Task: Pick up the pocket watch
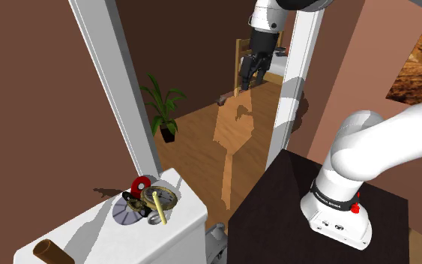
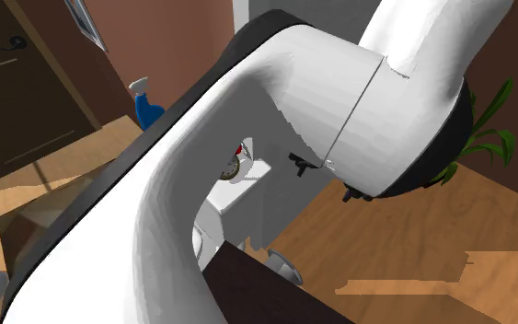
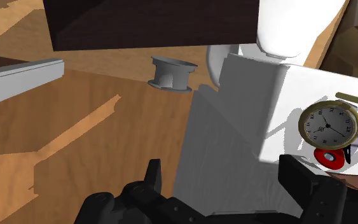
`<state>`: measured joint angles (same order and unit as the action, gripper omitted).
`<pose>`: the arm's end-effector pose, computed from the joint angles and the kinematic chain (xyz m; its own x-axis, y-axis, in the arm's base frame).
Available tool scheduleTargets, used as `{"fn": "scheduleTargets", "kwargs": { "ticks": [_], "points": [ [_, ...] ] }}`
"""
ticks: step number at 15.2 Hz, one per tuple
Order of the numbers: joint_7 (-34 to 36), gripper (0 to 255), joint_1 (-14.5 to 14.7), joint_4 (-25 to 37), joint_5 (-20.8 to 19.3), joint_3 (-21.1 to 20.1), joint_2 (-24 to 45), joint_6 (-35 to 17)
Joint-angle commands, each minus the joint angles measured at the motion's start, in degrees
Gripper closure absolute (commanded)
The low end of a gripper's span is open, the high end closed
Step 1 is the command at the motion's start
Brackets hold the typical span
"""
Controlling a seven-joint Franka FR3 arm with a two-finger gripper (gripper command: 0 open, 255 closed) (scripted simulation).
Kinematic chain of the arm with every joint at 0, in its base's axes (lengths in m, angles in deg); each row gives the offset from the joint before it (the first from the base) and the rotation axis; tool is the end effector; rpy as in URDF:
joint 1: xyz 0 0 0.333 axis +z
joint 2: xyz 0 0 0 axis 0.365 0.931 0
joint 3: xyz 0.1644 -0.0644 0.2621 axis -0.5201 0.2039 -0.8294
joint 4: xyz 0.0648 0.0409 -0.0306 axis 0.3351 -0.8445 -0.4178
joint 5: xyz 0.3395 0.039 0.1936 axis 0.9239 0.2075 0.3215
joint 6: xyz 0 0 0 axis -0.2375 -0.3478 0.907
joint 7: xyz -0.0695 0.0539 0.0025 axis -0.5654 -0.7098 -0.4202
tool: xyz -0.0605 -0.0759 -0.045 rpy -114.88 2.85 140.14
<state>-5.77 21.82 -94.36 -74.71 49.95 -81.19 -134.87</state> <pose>0.3101 0.0012 0.5787 0.9941 -0.0132 0.1075 -0.0003 -0.9929 -0.1192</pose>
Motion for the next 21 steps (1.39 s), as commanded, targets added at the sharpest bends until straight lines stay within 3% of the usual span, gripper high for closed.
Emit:
{"fn": "scheduleTargets", "kwargs": {
  "ticks": [1,7,13,21],
  "points": [
    [0.0,0,0.0,0.0,0.0,0.0,0.0,0.0],
    [13.9,0,1.0,-0.7,4.1,-10.5,2.8,-2.1],
    [27.8,0,1.2,2.2,7.3,-20.8,9.8,-4.6],
    [47.4,0,-1.0,11.2,6.6,-34.1,25.2,-8.1]
  ]
}}
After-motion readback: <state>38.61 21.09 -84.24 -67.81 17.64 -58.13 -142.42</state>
